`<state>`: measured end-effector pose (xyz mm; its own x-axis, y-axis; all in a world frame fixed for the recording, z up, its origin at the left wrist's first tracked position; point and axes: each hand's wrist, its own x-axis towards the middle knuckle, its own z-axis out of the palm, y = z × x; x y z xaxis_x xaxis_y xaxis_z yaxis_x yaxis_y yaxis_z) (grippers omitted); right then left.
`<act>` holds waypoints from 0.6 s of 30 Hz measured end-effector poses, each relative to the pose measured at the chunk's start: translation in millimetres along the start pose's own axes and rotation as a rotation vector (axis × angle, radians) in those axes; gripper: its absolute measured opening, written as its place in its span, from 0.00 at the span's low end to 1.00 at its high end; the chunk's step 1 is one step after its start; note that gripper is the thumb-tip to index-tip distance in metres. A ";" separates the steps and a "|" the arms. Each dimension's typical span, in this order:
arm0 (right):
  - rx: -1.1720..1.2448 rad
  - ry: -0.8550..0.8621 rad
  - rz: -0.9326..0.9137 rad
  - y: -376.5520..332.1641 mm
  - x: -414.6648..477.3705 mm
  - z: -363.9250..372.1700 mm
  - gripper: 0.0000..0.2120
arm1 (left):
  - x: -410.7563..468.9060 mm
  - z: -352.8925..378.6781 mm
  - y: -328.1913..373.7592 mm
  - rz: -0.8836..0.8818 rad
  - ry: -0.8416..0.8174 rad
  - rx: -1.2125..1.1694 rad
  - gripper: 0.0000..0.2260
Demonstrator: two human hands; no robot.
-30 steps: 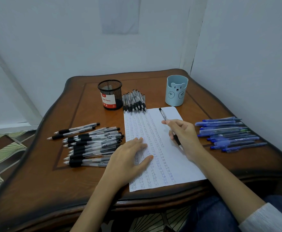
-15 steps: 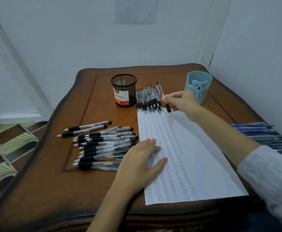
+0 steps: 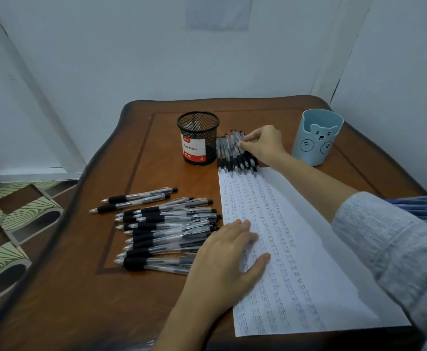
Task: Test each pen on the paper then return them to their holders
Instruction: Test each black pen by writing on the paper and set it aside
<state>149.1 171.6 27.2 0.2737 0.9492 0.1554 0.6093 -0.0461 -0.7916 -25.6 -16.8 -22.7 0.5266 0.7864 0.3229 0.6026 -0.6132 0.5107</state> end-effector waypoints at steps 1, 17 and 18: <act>0.000 -0.001 -0.015 1.1 -0.8 -0.1 0.10 | 0.0 -0.5 0.4 0.003 -0.001 -0.001 0.22; 0.041 -0.449 -0.280 3.2 -105.8 0.9 0.05 | 0.4 -6.0 7.0 0.010 -0.003 0.030 0.20; 0.047 -0.457 -0.279 2.5 -106.7 3.2 0.06 | 0.5 -6.0 7.0 0.009 -0.003 0.033 0.20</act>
<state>119.1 71.2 6.8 -0.2520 0.9626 0.0993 0.5761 0.2316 -0.7838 -24.7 -20.3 -14.2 0.5339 0.7807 0.3246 0.6175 -0.6223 0.4811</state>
